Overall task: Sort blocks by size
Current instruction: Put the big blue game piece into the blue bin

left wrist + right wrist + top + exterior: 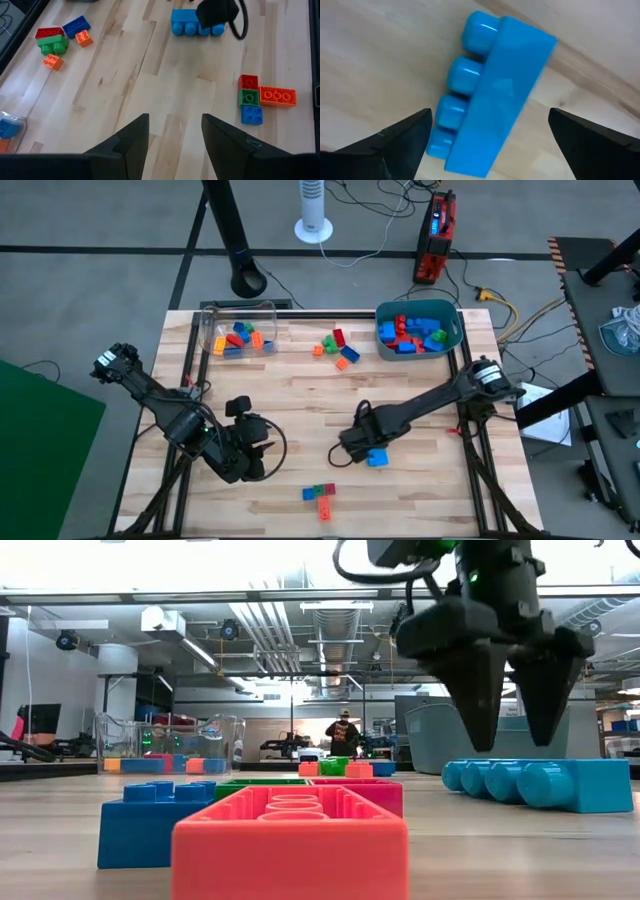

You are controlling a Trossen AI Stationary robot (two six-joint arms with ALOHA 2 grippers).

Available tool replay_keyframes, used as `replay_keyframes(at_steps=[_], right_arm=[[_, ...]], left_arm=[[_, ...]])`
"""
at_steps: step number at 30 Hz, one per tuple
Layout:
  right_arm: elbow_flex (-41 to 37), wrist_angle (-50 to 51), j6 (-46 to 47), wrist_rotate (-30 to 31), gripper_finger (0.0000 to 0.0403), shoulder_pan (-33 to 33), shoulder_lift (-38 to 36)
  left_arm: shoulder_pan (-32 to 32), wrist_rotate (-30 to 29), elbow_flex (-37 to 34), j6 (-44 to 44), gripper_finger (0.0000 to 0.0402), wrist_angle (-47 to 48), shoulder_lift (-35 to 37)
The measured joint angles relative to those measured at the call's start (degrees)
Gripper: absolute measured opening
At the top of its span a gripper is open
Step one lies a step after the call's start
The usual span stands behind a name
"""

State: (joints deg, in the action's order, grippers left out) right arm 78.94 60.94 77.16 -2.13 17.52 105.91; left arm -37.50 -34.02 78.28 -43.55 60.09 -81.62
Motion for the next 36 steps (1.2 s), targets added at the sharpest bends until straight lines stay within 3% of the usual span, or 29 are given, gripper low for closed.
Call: replay_keyframes(at_steps=[17, 21, 27, 32, 36], right_arm=[[-4.96, -12.55, -2.42, -3.83, 0.0383, -1.78, 4.89], [-5.03, -13.03, -2.74, -4.41, 0.0348, -1.78, 5.03], [-5.14, -13.14, -4.83, -4.33, 0.0253, -1.75, 4.17], [-5.25, -13.22, -6.75, -5.25, 0.0251, -1.93, 3.28], [-4.66, -13.18, -7.30, -5.81, 0.0251, -2.44, 0.38]], left_arm=[[0.07, -1.38, 0.00, -0.02, 0.0168, -0.11, -0.02], [0.12, -1.40, 0.00, 0.11, 0.0168, -0.30, -0.02], [0.30, -1.70, 0.00, 1.49, 0.0168, -0.28, 0.10], [0.38, -6.10, 2.21, -0.58, 0.0168, 0.39, 0.13], [0.58, -8.10, 5.29, 4.50, 0.0168, 1.59, 0.17]])
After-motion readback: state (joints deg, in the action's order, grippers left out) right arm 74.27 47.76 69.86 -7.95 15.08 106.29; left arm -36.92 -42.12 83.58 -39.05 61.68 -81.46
